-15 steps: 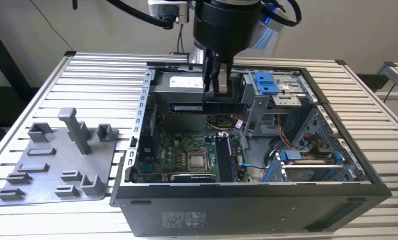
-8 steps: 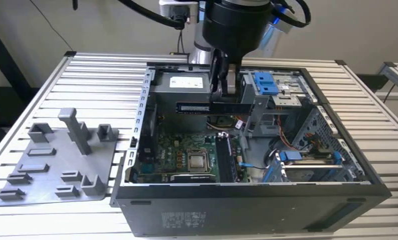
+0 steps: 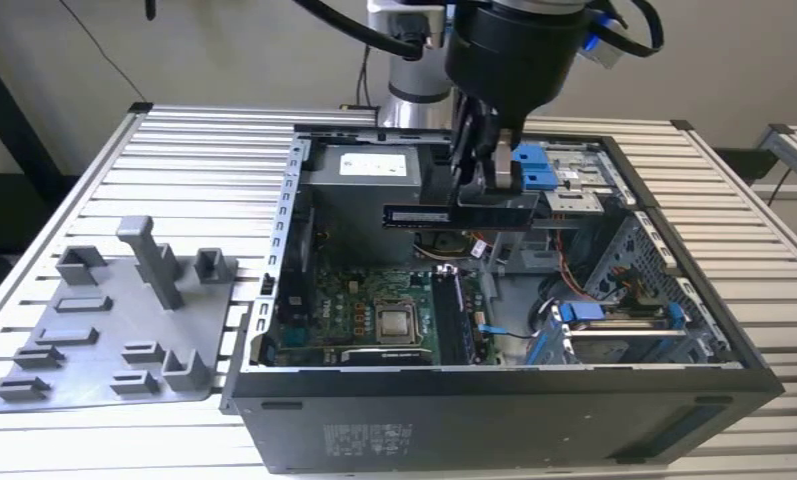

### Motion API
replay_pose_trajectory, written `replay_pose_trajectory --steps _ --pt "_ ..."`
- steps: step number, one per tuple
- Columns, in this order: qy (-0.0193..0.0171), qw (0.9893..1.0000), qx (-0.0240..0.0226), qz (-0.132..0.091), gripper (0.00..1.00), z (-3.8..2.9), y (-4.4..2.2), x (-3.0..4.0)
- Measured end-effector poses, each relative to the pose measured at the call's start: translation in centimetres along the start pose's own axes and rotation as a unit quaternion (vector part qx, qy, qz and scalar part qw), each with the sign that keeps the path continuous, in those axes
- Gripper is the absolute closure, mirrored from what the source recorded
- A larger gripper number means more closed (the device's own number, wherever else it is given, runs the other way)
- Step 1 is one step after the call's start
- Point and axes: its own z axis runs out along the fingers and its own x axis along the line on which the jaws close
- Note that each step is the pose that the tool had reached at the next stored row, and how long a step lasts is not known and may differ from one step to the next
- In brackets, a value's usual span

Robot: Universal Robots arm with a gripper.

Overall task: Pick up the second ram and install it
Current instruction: 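Pick up the second ram and move it above second insertion slot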

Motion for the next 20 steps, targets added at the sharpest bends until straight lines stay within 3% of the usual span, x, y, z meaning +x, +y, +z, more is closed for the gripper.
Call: replay_pose_trajectory --steps 9,20 --pt "0.0000 1.0000 -0.0003 0.001 0.86 -0.10 -2.78 -0.05" --pt "0.0000 1.0000 -0.0002 0.001 0.86 -0.10 -2.95 -0.14"
